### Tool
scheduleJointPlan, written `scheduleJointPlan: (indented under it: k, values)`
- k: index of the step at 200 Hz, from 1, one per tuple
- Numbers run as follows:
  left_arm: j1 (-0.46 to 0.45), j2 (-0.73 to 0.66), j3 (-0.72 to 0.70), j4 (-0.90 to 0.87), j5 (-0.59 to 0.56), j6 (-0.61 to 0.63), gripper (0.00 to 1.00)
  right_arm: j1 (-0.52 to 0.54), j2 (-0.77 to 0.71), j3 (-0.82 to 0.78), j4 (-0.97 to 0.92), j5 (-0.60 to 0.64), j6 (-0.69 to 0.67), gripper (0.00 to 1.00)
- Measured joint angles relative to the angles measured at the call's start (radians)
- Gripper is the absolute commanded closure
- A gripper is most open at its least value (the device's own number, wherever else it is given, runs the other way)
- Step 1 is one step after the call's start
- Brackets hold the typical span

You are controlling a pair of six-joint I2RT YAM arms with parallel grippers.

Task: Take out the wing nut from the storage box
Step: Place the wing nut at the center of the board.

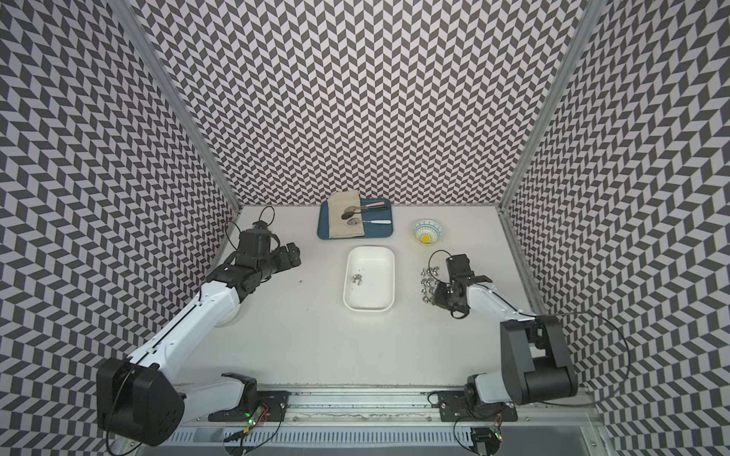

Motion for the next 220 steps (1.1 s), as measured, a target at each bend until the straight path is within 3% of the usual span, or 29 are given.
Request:
scheduleJointPlan:
  k: [47, 145, 220]
  values:
    - [0.000, 0.000, 0.000, 0.000, 0.000, 0.000, 0.05, 0.000, 0.024, -0.003, 0.037, -0.024, 0.000, 0.93]
    - [0.000, 0.000, 0.000, 0.000, 0.000, 0.000, 0.05, 0.000, 0.042, 0.011, 0.032, -0.036, 0.000, 0.79]
    - [0.000, 0.000, 0.000, 0.000, 0.000, 0.000, 0.05, 0.051, 0.009, 0.232, -0.057, 0.016, -0.008, 0.76]
